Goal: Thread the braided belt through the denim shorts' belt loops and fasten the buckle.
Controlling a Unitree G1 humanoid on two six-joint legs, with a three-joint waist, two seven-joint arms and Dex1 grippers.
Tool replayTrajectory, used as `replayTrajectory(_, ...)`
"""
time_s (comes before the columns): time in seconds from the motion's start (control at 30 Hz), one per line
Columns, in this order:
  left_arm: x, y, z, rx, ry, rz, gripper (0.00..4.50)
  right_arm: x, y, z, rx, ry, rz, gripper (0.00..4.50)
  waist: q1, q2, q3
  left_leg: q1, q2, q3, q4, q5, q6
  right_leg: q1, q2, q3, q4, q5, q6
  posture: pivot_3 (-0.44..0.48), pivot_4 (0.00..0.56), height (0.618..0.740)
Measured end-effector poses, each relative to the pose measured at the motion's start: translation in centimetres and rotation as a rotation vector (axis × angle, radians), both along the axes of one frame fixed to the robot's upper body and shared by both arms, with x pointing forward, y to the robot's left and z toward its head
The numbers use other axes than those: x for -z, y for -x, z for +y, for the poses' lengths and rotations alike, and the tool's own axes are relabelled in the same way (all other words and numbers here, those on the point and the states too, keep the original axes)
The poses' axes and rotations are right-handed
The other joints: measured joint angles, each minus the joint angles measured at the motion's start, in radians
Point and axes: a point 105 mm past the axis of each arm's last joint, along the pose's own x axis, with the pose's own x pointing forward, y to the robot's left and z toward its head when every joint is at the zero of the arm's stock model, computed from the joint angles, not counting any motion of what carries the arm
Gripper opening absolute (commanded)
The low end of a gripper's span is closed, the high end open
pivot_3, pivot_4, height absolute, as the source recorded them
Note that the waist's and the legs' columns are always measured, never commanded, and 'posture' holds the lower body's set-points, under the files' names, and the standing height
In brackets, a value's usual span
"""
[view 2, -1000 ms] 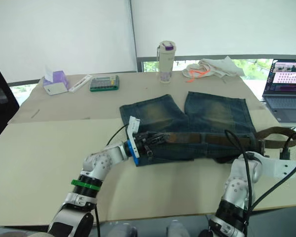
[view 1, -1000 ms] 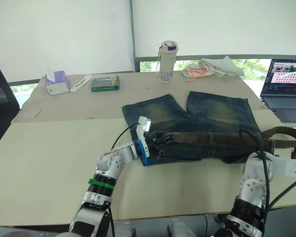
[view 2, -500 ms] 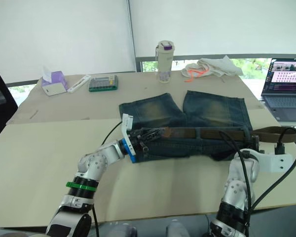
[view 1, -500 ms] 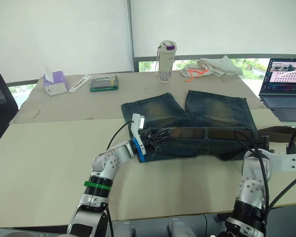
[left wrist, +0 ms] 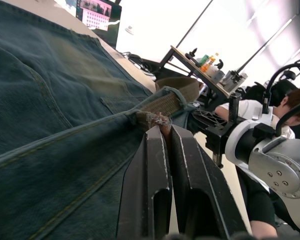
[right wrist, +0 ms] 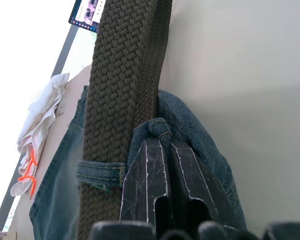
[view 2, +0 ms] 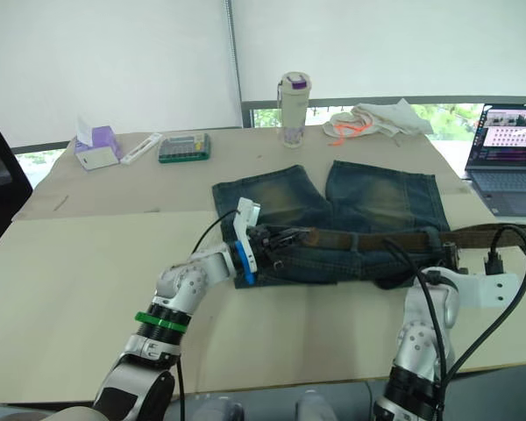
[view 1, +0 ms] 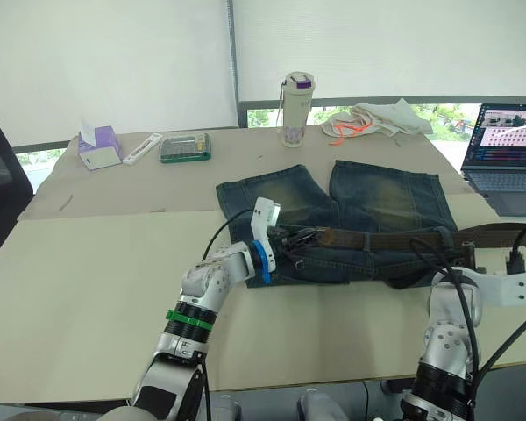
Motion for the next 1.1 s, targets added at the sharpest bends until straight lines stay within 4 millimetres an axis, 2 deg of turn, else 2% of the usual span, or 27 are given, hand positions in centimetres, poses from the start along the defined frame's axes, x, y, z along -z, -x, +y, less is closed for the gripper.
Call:
replayTrajectory(0.3, 0.2, 0.4, -1.0, 0.056, 0.033, 0.098, 0.0, -0.1, -0.1, 0.3, -0.015, 0.011, -0.001, 0.03, 0.0, 0.0, 0.0, 0.0, 0.0, 0.0, 0.0, 0.0, 0.0, 0.0, 0.0, 0.0, 0.0, 0.0, 0.0, 0.0, 0.15, 0.74)
replayTrajectory(0.5, -0.9, 0.3, -0.8, 0.047, 0.088, 0.074, 0.0, 0.0, 0.1, 0.0, -0.001, 0.015, 0.007, 0.03, 0.0, 0.0, 0.0, 0.0, 0.0, 0.0, 0.0, 0.0, 0.0, 0.0, 0.0, 0.0, 0.0, 0.0, 0.0, 0.0, 0.15, 0.74)
replayTrajectory(0.67, -2.0, -0.7, 2.4, -0.047, 0.098, 0.021, 0.0, 0.2, 0.9, -0.9, 0.074, 0.015, 0.042, 0.03, 0.0, 0.0, 0.0, 0.0, 0.001, -0.001, 0.0, 0.0, 0.0, 0.0, 0.0, 0.0, 0.0, 0.0, 0.0, 0.0, 0.15, 0.74)
replayTrajectory(0.9, 0.0, -1.1, 8.8, -0.207, 0.024, 0.037, 0.0, 0.8, 2.7, -2.5, 0.215, 0.004, 0.082, 0.03, 0.012, 0.001, 0.0, 0.0, 0.001, -0.004, 0.0, 0.0, 0.0, 0.0, -0.002, 0.0, 0.0, 0.0, 0.0, 0.0, 0.15, 0.74)
replayTrajectory(1.03, -0.4, -1.0, 9.6, -0.218, 0.042, 0.036, 0.0, 0.7, 2.7, -2.7, 0.208, 0.009, 0.085, 0.03, 0.022, 0.001, 0.0, 0.0, 0.0, -0.004, 0.0, 0.0, 0.0, 0.0, -0.002, 0.0, 0.0, 0.0, 0.0, 0.0, 0.15, 0.74)
replayTrajectory(1.1, -0.6, -0.6, 9.2, -0.196, 0.053, 0.039, 0.0, 0.3, 1.8, -2.4, 0.109, 0.039, 0.075, 0.03, 0.021, 0.001, 0.0, 0.0, 0.001, -0.003, 0.0, 0.0, 0.0, 0.0, -0.002, 0.0, 0.0, 0.0, 0.0, 0.0, 0.15, 0.74)
